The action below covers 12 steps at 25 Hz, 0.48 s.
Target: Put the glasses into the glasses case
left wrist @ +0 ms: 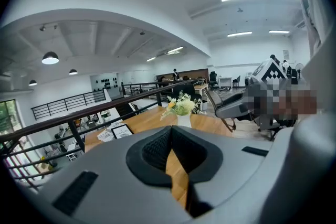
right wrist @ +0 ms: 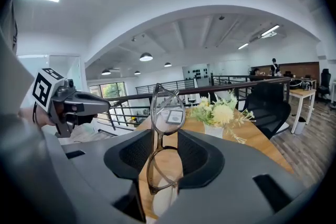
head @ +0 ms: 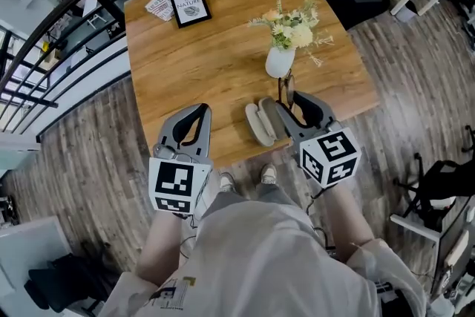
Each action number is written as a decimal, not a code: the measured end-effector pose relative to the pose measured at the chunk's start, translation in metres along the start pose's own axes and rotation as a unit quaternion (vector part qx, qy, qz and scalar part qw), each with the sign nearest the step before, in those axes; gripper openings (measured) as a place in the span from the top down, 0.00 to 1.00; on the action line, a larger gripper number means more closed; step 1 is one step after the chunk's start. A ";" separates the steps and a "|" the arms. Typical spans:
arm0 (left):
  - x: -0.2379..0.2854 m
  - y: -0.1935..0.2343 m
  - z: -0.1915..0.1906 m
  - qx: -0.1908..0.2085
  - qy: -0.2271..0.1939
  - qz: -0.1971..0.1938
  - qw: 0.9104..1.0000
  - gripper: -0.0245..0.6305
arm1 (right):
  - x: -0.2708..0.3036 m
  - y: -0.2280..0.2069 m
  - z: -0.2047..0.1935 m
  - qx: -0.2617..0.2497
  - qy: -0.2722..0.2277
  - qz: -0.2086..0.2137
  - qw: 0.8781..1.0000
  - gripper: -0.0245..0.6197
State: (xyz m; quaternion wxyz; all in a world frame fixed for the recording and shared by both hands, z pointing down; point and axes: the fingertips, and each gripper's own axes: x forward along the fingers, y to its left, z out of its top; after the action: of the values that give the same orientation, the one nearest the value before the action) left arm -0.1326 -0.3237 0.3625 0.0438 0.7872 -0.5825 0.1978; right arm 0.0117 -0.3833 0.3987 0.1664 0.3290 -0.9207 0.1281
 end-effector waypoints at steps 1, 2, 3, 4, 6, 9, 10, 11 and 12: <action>0.004 0.000 -0.005 -0.004 0.005 0.000 1.000 0.94 | 0.005 -0.001 -0.008 0.005 0.008 0.002 1.000 0.69; 0.008 -0.001 -0.010 -0.008 0.011 -0.001 1.000 0.94 | 0.009 -0.003 -0.017 0.009 0.017 0.003 1.000 0.69; 0.012 -0.002 -0.016 -0.011 0.016 -0.003 1.000 0.94 | 0.014 -0.004 -0.025 0.012 0.027 0.003 1.000 0.69; 0.016 -0.003 -0.021 -0.013 0.022 -0.005 1.000 0.94 | 0.019 -0.006 -0.034 0.015 0.036 0.004 0.999 0.69; 0.025 -0.005 -0.033 -0.016 0.036 -0.010 0.999 0.94 | 0.030 -0.009 -0.052 0.023 0.056 0.005 0.998 0.69; 0.038 -0.007 -0.053 -0.022 0.054 -0.021 0.998 0.94 | 0.047 -0.015 -0.079 0.036 0.086 0.005 0.996 0.69; 0.042 -0.008 -0.061 -0.026 0.060 -0.026 0.998 0.94 | 0.052 -0.016 -0.090 0.040 0.096 0.005 0.995 0.69; 0.045 -0.010 -0.069 -0.028 0.067 -0.030 0.997 0.94 | 0.058 -0.017 -0.100 0.042 0.107 0.006 0.993 0.69; 0.049 -0.011 -0.077 -0.030 0.075 -0.034 0.996 0.94 | 0.063 -0.017 -0.110 0.044 0.118 0.006 0.992 0.69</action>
State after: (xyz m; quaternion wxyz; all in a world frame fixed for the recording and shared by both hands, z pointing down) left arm -0.1304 -0.3412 0.4525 0.1178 0.7881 -0.5559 0.2367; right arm 0.0015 -0.3939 0.5261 0.2590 0.3126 -0.8900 0.2074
